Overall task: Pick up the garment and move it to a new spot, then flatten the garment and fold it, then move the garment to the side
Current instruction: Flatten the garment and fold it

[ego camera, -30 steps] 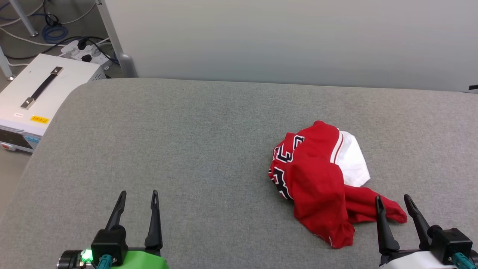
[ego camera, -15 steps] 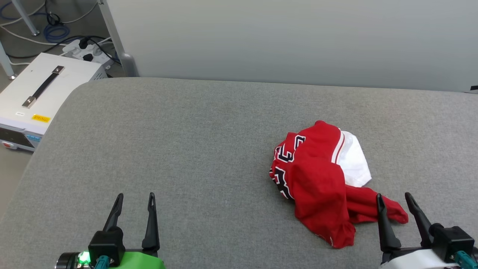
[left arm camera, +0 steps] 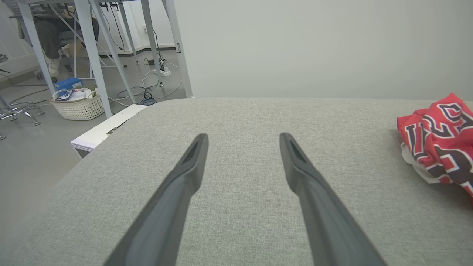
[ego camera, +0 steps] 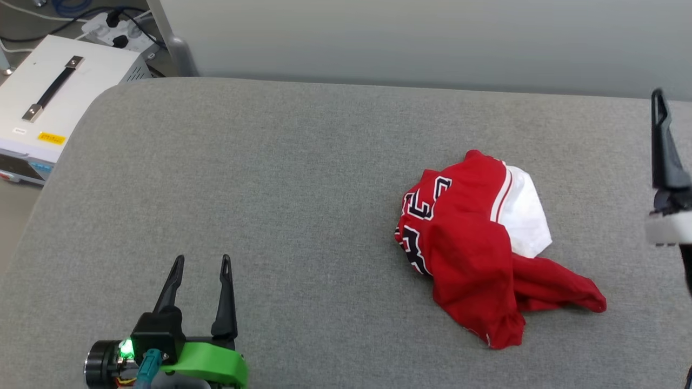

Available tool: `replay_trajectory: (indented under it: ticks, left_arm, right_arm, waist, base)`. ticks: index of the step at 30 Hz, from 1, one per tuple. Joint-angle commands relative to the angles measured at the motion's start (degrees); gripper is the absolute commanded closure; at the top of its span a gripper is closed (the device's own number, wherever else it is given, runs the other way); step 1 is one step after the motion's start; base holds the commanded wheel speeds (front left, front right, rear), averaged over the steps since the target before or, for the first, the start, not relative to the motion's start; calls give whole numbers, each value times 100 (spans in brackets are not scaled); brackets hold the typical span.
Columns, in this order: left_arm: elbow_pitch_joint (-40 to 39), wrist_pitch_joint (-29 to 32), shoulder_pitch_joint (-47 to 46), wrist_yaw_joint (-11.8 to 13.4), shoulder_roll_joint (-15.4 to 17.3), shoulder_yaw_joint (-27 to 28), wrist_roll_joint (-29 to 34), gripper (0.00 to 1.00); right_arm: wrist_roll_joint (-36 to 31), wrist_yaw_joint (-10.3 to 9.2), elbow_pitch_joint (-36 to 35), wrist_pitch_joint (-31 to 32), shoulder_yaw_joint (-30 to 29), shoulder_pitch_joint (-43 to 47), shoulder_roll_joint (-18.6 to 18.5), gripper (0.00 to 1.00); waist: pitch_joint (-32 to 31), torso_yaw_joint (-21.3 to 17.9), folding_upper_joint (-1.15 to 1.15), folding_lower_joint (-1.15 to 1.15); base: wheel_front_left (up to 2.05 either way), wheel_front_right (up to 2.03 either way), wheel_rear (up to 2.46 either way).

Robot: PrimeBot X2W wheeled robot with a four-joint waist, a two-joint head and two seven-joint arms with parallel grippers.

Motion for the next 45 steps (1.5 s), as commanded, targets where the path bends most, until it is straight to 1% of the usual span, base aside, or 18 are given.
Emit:
replay_trajectory:
  ticks: [1, 3, 6, 7, 10, 13, 17, 19, 21, 23, 26, 28, 33, 37, 38, 39, 42, 45]
  left_arm:
    - [8, -32, -138, -34, -46, 15, 46, 0]
    - [24, -33, -202, -60, -66, 14, 52, 0]
    - [28, -33, -287, -79, -89, 17, 58, 0]
    - [25, -33, -328, -85, -100, 21, 58, 0]
    - [6, -33, -405, -97, -119, 26, 61, 0]
    - [-40, -33, -482, -106, -136, 36, 56, 0]
    - [-70, -33, -573, -111, -153, 53, 40, 0]
    - [-77, -33, -635, -116, -159, 43, 32, 0]
    - [-85, -33, -711, -122, -165, 18, 21, 0]
    - [-83, -33, -787, -123, -170, -19, 8, 0]
    - [-79, -33, -878, -109, -175, -68, -23, 0]
    - [-69, -33, -928, -97, -177, -111, -56, 0]
    - [-39, -33, -1013, -40, -178, -180, -129, 0]
    - [-22, -33, -1027, -2, -179, -179, -147, 0]
    - [-14, -33, -1018, 5, -179, -170, -144, 0]
    - [-3, -33, -1006, 11, -179, -162, -138, 0]
    - [43, -33, -982, 1, -179, -157, -112, 0]
    - [68, -33, -942, -2, -179, -129, -91, 0]
  right_arm:
    - [142, 2, 169, -3, 176, -261, -187, 0]
    - [335, 2, 367, 285, 519, -635, -524, 0]
    - [767, 2, 643, 992, 997, -1098, -980, 0]
    - [1057, 2, 773, 1434, 1239, -1294, -1185, 0]
    - [1668, 2, 934, 2468, 1753, -1612, -1611, 0]
    - [2241, 2, 1081, 3681, 2297, -1804, -2030, 0]
    - [2956, 2, 1207, 5119, 2731, -1929, -2265, 0]
    - [3157, 2, 1265, 5632, 2863, -2000, -2310, 0]
    - [3245, 2, 1331, 5991, 2997, -2061, -2337, 0]
    - [3270, 2, 1422, 6224, 3125, -2095, -2332, 0]
    - [3299, 2, 1578, 6348, 3278, -2116, -2248, 0]
    - [3311, 2, 1711, 6341, 3361, -2105, -2164, 0]
    - [3374, 2, 2064, 6286, 3786, -1933, -2004, 0]
    - [3440, 2, 2186, 6192, 4172, -1872, -2038, 0]
    - [3454, 2, 2195, 6118, 4223, -1889, -2046, 65]
    - [3468, 2, 2202, 5990, 4257, -1928, -2061, 100]
    - [3484, 2, 2197, 5563, 4259, -2078, -2119, 100]
    - [3492, 2, 2141, 5019, 4059, -2260, -2154, 100]
  waist:
    - [195, 72, 0, 0]
    - [278, 106, 0, 0]
    - [400, 160, 0, 0]
    - [458, 188, 0, 0]
    - [598, 252, 0, 0]
    - [752, 312, 0, 0]
    - [960, 382, 0, 0]
    - [1076, 426, 0, 0]
    - [1203, 478, 0, 0]
    - [1323, 540, 0, 0]
    - [1471, 619, 0, 0]
    - [1566, 672, 0, 0]
    - [1679, 737, 0, 0]
    - [1678, 716, 0, 0]
    - [1660, 696, 0, 0]
    - [1635, 672, 0, 0]
    - [1522, 603, 0, 0]
    - [1365, 519, 0, 0]
  base:
    - [0, 0, 0]
    - [0, 0, 0]
    - [0, 0, 0]
    - [0, 0, 0]
    - [0, 0, 0]
    - [0, 0, 0]
    - [0, 0, 0]
    - [0, 0, 0]
    - [0, 0, 0]
    - [0, 0, 0]
    - [0, 0, 0]
    - [0, 0, 0]
    - [0, 0, 0]
    - [0, 0, 0]
    - [0, 0, 0]
    - [0, 0, 0]
    - [0, 0, 0]
    - [0, 0, 0]
